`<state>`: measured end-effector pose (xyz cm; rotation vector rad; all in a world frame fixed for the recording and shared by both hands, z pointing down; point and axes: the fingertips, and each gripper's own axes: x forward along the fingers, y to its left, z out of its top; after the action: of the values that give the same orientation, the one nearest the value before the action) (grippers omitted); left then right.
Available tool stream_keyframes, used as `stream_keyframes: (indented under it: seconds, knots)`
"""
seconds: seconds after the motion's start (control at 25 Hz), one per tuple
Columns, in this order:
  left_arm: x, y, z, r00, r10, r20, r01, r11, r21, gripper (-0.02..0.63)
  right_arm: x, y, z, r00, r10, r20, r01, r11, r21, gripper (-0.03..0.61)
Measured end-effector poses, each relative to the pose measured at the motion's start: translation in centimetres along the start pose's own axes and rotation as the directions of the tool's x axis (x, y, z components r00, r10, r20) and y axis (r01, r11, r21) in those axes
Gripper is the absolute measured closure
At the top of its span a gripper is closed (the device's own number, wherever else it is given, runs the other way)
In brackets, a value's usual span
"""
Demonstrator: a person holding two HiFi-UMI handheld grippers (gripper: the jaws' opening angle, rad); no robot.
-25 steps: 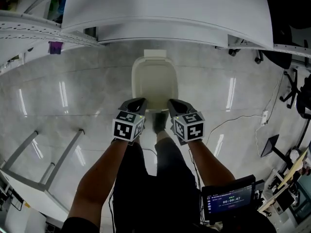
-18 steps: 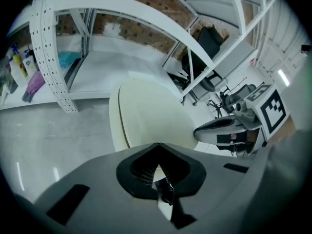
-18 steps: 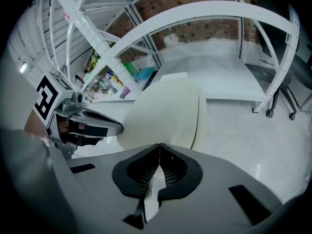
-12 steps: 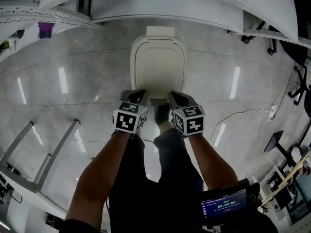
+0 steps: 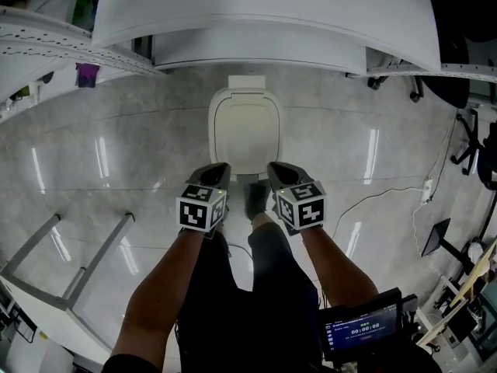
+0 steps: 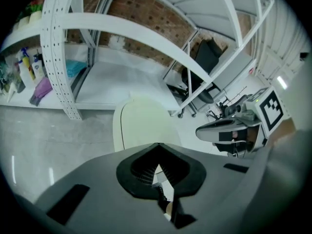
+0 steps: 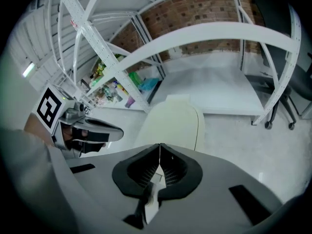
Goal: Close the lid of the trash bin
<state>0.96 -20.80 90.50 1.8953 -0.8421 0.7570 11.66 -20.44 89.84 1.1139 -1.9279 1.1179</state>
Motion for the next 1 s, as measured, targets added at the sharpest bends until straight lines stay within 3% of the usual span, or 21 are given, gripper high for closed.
stream_keyframes:
  seconds: [0.24,0.48,0.56,0.8,1.0]
  knots:
    - [-9.5,-4.5,10.9,0.975,-0.033,0.221,0.023,0.999,0.044,0.623,-8.9,4.1,13.0,0.976,0.045,0.215,-0.028,0.996,-0.083,0.569]
    - [-23.0,-11.6,16.2,0.931,-0.077,0.357,0.047,0.994,0.094,0.623,-21.6,11.2,18.8,0.938,0.089,0.335,-0.050,0.991,-0.124,0.571]
    - [-27.1,-12.8,18.7,0.901,-0.085,0.426,0.037,0.992,0.120,0.623,-25.1,13.3,21.4,0.910,0.117,0.397,-0.057,0.986,-0.159,0.571]
    - [-37.2,-16.5,24.8,0.781,-0.135,0.610,0.001,0.976,0.216,0.623,-34.0,16.8,27.3,0.818,0.184,0.545,-0.035,0.962,-0.272,0.571]
    - [-44.4,-17.6,26.7,0.682,-0.189,0.706,-0.004,0.965,0.263,0.623,-39.1,19.8,30.7,0.757,0.230,0.612,-0.011,0.941,-0.340,0.571]
